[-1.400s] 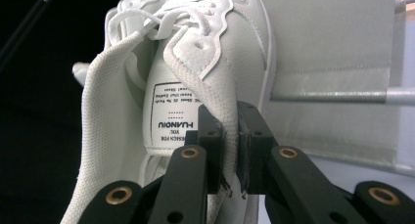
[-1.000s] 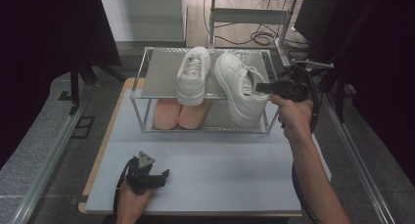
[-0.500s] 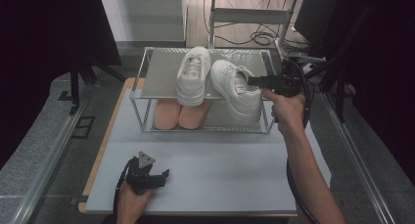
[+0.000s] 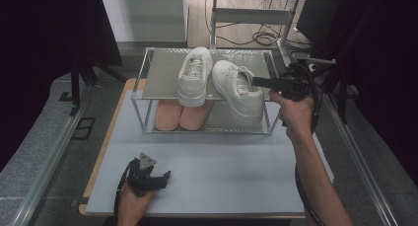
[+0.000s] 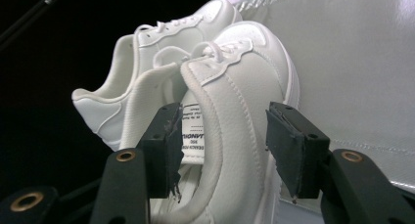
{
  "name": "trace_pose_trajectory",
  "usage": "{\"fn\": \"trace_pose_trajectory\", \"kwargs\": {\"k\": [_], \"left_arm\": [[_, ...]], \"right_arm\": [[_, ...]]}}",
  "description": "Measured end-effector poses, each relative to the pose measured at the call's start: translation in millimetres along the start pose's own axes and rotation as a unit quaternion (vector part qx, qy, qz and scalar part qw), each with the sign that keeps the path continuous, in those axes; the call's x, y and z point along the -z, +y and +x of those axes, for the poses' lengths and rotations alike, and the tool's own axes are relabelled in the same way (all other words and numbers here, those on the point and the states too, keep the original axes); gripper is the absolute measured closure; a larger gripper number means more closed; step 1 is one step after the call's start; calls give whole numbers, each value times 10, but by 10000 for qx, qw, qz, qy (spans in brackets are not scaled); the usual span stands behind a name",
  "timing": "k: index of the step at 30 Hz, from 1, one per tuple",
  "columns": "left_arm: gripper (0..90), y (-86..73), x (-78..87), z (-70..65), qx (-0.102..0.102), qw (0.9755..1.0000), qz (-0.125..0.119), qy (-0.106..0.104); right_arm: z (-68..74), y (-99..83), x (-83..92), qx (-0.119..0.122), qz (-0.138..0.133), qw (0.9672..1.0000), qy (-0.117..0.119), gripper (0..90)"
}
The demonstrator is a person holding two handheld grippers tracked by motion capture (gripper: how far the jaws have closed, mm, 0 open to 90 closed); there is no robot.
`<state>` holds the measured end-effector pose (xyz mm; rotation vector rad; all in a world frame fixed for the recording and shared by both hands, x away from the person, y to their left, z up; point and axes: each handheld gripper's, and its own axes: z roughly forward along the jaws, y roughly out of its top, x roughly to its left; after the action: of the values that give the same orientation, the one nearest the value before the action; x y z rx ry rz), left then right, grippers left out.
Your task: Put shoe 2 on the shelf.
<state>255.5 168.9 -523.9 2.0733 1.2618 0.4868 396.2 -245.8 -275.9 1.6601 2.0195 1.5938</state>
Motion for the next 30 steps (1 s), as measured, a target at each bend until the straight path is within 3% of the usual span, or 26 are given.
{"fn": "trace_pose_trajectory", "kwargs": {"k": [8, 17, 20, 26, 30], "left_arm": [[155, 0, 1, 0, -8, 10000, 4, 3], [156, 0, 0, -2, 4, 10000, -4, 3], [156, 0, -1, -2, 2, 10000, -7, 6], [156, -1, -1, -3, 7, 10000, -12, 6], [156, -1, -1, -3, 5, 10000, -12, 6]], "right_arm": [[-17, -25, 216, 211, -308, 9993, 54, 475], [-30, -176, 490, 771, -412, 9958, -276, 509], [-23, -278, 562, 1061, -443, 9926, -385, 554], [95, -550, 630, 1744, -416, 9817, -646, 699], [152, -724, 637, 1899, -363, 9795, -564, 811]]}}
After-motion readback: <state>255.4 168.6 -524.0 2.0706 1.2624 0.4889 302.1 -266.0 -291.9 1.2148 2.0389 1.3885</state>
